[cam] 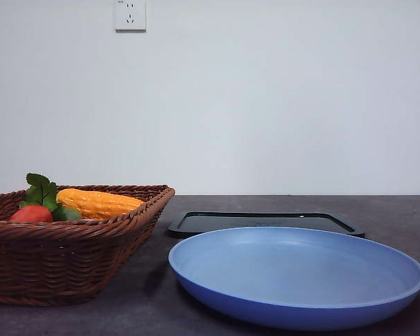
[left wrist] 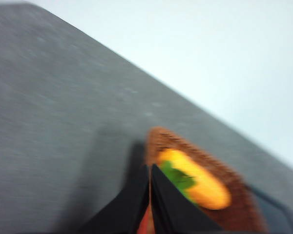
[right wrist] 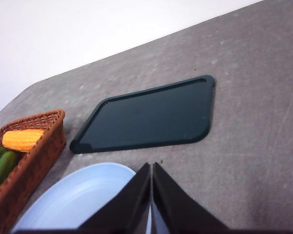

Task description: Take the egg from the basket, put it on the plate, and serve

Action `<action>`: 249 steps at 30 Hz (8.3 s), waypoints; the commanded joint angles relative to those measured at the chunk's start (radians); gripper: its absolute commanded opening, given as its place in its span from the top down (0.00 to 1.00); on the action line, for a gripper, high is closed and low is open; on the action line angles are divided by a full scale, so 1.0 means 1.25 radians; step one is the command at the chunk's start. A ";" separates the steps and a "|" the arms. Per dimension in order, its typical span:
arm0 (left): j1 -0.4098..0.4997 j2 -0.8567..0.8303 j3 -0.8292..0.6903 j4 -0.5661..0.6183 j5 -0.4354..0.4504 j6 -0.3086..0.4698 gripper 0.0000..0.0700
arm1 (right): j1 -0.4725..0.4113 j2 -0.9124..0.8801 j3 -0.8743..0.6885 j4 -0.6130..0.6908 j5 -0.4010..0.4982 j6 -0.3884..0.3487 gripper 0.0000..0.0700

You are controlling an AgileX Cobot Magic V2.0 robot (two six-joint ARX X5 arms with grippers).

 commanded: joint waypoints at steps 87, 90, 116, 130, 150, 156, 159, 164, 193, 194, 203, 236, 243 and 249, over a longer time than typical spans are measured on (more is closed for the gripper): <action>-0.244 0.737 0.668 -0.504 0.341 0.286 0.38 | -0.026 0.956 0.449 -0.271 -0.283 -0.165 1.00; -0.321 0.794 0.702 -0.503 0.243 0.293 0.40 | -0.030 0.935 0.449 -0.277 -0.283 -0.166 1.00; -0.532 1.187 0.747 -0.502 0.004 0.313 0.40 | -0.030 0.911 0.449 -0.295 -0.281 -0.181 1.00; -0.530 1.206 0.747 -0.503 -0.031 0.329 0.60 | -0.030 0.911 0.449 -0.297 -0.281 -0.184 1.00; -0.530 1.206 0.747 -0.595 -0.030 0.329 0.53 | -0.030 0.911 0.449 -0.298 -0.281 -0.184 1.00; -0.530 1.206 0.747 -0.640 -0.031 0.329 0.53 | -0.030 0.911 0.449 -0.297 -0.281 -0.184 1.00; -0.530 1.206 0.747 -0.656 -0.031 0.329 0.53 | -0.030 0.911 0.449 -0.297 -0.281 -0.184 1.00; -0.530 1.206 0.747 -0.664 -0.031 0.329 0.54 | -0.030 0.911 0.449 -0.297 -0.281 -0.184 1.00; -0.561 1.145 1.011 -0.645 0.053 0.330 0.69 | -0.029 0.911 0.449 -0.299 -0.337 -0.179 1.00; -0.571 1.146 1.018 -0.630 0.067 0.330 0.69 | -0.029 0.911 0.449 -0.297 -0.348 -0.177 1.00; -0.708 1.187 1.020 -0.535 0.078 0.327 0.69 | -0.028 0.911 0.449 -0.292 -0.403 -0.160 1.00; -0.834 1.356 1.057 -0.575 0.034 0.303 0.32 | -0.028 0.911 0.449 -0.337 -0.422 -0.160 1.00; -0.830 1.286 1.133 -0.656 -0.044 0.326 0.32 | -0.048 0.912 0.456 -0.350 -0.422 -0.156 1.00; -0.818 1.242 1.167 -0.727 -0.053 0.338 0.32 | -0.076 0.943 0.515 -0.368 -0.422 -0.171 1.00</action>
